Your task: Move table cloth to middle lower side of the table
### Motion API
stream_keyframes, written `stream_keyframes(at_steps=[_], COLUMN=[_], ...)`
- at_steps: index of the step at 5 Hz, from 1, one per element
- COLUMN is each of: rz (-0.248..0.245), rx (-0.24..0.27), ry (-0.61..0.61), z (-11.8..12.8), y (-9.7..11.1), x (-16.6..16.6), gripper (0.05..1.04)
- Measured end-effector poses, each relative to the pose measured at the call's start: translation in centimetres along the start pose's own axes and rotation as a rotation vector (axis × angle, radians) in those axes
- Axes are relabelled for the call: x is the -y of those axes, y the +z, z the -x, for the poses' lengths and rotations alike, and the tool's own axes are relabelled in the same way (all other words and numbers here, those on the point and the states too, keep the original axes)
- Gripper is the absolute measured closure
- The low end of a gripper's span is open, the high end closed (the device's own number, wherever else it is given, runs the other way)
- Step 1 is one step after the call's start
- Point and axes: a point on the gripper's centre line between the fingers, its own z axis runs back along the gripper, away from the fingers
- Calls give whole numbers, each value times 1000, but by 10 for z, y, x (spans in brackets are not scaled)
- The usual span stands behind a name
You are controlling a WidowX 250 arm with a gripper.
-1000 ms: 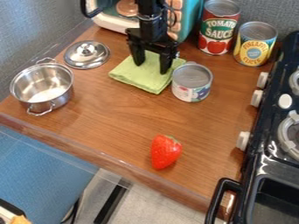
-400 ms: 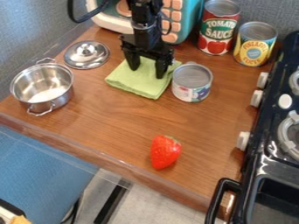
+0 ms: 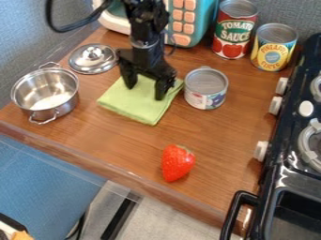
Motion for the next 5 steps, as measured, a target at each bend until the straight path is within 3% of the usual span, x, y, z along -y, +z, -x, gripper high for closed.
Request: stream_keyframes(at_steps=[2, 5], rz=[-8, 99], rx=[-36, -135], ry=[5, 27], z=[44, 87], y=[7, 13], x=[-5, -4], gripper=[83, 84])
